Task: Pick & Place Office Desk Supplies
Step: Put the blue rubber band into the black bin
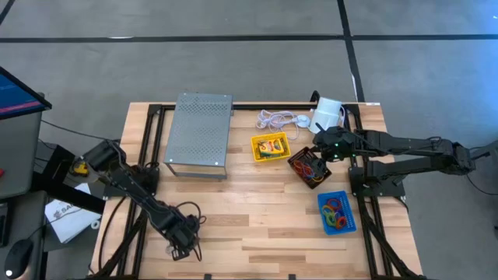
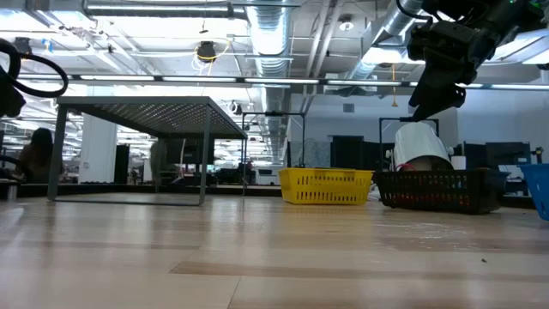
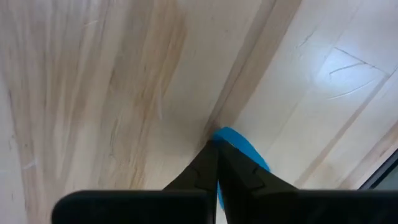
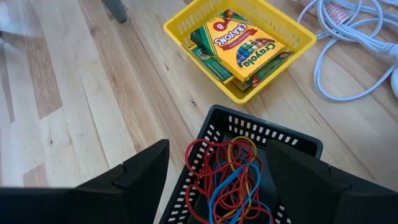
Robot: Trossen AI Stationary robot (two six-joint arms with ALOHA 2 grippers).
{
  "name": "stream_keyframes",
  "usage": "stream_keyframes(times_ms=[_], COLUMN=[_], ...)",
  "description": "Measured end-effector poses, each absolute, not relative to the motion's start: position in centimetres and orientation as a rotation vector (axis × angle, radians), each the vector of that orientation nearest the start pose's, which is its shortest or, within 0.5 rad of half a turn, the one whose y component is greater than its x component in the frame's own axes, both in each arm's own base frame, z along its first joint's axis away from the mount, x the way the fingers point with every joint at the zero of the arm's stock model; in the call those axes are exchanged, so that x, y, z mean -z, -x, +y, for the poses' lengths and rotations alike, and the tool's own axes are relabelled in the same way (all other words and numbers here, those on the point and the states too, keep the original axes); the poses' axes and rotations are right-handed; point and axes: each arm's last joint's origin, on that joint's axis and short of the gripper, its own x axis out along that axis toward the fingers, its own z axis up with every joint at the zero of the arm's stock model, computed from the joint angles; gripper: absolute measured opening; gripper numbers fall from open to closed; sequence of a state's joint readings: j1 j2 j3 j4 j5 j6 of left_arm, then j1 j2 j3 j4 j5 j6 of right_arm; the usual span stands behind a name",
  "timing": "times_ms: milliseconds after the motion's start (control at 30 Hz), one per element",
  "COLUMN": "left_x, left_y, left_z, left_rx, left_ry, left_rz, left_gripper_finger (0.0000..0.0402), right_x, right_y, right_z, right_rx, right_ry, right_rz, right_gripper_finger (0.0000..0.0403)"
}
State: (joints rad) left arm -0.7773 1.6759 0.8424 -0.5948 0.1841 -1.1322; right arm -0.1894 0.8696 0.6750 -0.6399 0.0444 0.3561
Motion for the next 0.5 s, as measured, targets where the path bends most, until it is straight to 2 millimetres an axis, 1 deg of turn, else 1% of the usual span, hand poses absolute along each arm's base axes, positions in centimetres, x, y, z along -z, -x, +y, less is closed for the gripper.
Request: stream_keyframes(times_ms=[333, 500], left_x=[-16.7, -17.7], left_y=[-19.5, -19.4], left_z=[-19.6, -19.4], left_rx=[-0.062, -0.063], left_ry=[0.476, 0.482], left_rz=[1.491, 1.433], left_gripper_finger=[0.0000, 0.0000], right_x=[-24.6, -24.7], right_y=[-16.4, -16.6], right_z=[-3.2, -3.2], right_rx=[0.348, 0.338], right_ry=[-0.393, -0.395], right_rz=[0.781, 0.761], right_gripper_finger=[0.0265, 0.0265])
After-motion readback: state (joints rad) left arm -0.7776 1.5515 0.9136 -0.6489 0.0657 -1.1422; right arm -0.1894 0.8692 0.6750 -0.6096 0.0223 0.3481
